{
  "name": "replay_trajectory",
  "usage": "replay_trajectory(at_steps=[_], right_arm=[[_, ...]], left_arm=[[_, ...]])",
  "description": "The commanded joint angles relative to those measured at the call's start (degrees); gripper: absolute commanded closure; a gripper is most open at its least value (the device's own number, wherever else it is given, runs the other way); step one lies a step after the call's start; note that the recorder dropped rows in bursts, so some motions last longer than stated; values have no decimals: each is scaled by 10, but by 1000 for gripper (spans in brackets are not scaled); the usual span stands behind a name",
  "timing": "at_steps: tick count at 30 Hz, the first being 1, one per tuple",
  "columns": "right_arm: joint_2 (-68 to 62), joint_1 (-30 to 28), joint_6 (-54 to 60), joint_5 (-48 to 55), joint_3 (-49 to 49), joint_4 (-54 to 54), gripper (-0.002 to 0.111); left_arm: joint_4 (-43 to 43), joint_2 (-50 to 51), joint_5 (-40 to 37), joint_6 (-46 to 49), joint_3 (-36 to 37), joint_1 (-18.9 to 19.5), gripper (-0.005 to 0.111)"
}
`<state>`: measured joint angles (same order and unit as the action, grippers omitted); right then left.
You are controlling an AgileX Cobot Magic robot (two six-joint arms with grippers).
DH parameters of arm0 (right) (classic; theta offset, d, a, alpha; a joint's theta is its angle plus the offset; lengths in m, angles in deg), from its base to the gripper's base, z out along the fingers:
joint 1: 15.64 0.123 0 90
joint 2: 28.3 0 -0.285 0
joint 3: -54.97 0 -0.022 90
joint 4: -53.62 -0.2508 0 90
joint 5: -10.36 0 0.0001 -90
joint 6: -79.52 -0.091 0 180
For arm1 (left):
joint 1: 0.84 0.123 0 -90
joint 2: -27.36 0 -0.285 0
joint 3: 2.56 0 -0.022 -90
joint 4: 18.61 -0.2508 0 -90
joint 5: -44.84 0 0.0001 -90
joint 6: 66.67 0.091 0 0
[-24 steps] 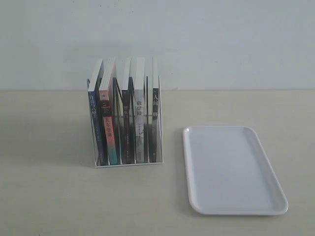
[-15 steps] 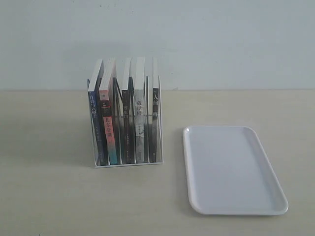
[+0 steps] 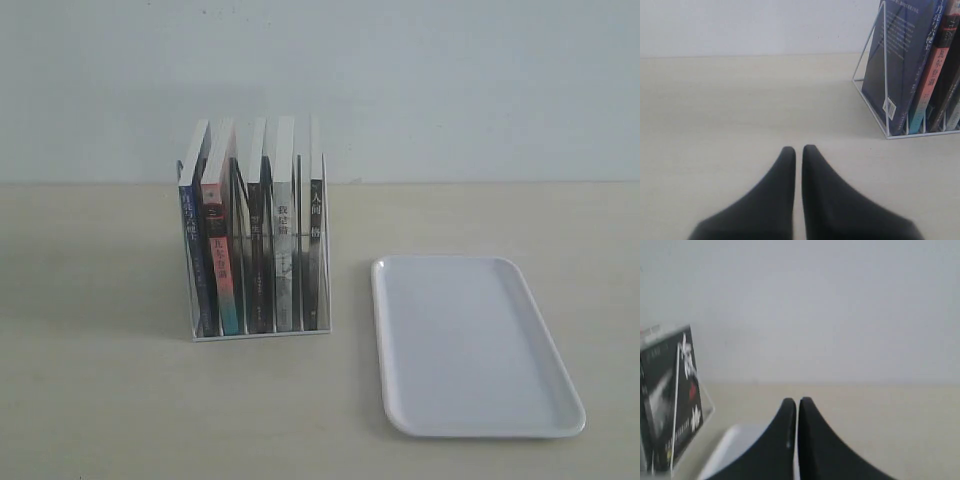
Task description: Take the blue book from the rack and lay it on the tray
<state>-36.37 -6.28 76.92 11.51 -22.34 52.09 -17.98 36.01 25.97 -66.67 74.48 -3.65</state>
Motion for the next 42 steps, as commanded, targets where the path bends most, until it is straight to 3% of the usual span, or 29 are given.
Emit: replay_trajectory(at_steps=[1, 5, 8, 12, 19, 22, 32, 35, 39, 40, 42], right_arm=[[3, -2, 2, -221, 1, 6, 107], [3, -2, -2, -334, 1, 6, 107], [3, -2, 2, -334, 1, 6, 107], [-10, -2, -2, -211, 68, 6, 107], [-147, -2, 26, 98, 225, 6, 107], [-203, -2, 26, 130, 242, 6, 107], [-245, -2, 15, 32, 242, 6, 107], [-293, -2, -63, -25, 242, -21, 107], [-497, 13, -165, -174, 245, -10, 107], [-566, 33, -164, -211, 267, 52, 107], [-645, 65, -182, -175, 327, 159, 107]], left_arm=[[0, -4, 8, 4, 2, 2, 103], [0, -4, 8, 4, 2, 2, 103], [0, -4, 8, 4, 2, 2, 103], [0, -4, 8, 4, 2, 2, 103], [0, -4, 8, 4, 2, 2, 103], [0, -4, 8, 4, 2, 2, 103], [0, -4, 8, 4, 2, 2, 103], [0, -4, 8, 4, 2, 2, 103], [0, -4, 8, 4, 2, 2, 103], [0, -4, 8, 4, 2, 2, 103], [0, -4, 8, 4, 2, 2, 103]])
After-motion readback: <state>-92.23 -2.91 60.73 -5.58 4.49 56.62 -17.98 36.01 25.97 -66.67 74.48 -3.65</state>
